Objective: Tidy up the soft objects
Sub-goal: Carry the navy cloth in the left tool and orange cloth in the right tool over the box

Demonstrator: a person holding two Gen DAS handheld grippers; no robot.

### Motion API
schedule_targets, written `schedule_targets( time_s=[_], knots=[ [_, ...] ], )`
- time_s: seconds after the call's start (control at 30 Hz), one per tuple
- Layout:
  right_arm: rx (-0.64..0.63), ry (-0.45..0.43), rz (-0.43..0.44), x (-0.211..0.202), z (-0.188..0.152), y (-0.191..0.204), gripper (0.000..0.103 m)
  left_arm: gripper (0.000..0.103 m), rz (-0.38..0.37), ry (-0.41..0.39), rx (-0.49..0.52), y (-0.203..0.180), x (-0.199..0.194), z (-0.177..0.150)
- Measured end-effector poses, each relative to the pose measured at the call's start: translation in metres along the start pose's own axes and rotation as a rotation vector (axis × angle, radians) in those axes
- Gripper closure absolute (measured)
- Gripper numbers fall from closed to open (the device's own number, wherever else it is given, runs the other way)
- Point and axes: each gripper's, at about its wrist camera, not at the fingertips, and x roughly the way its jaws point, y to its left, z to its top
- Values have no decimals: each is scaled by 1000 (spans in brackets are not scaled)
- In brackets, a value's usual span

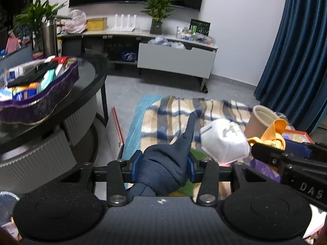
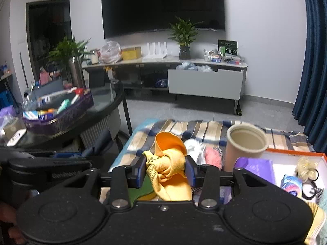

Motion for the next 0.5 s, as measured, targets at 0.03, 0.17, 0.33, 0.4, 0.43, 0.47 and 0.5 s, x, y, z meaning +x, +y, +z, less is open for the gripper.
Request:
schedule_targets(
  time_s=[0.03,0.17,0.33,0.4,0.43,0.47,0.5],
  knots=[
    [-2,-6,-2,-3,3,-1,54,59,-2,-7,3,-3,-2,2],
    [-15,-21,-11,-13,9,-8,54,59,-7,-27,17,-15,-8,9],
    [-18,-35,-9,-24,13,-18,54,59,-20,-41,28,-30,-12,13],
    [-20,-41,-4,-29,14,-22,54,59,-20,-43,30,-34,-12,13],
    [-23,-42,-3,-31,14,-25,54,59,-21,-42,25,-35,-12,14],
    [-24,-43,1,-33,14,-27,54,58,-21,-41,20,-37,-12,14],
    [-24,-46,5,-35,15,-30,54,59,-21,-43,17,-39,-12,14]
  ],
)
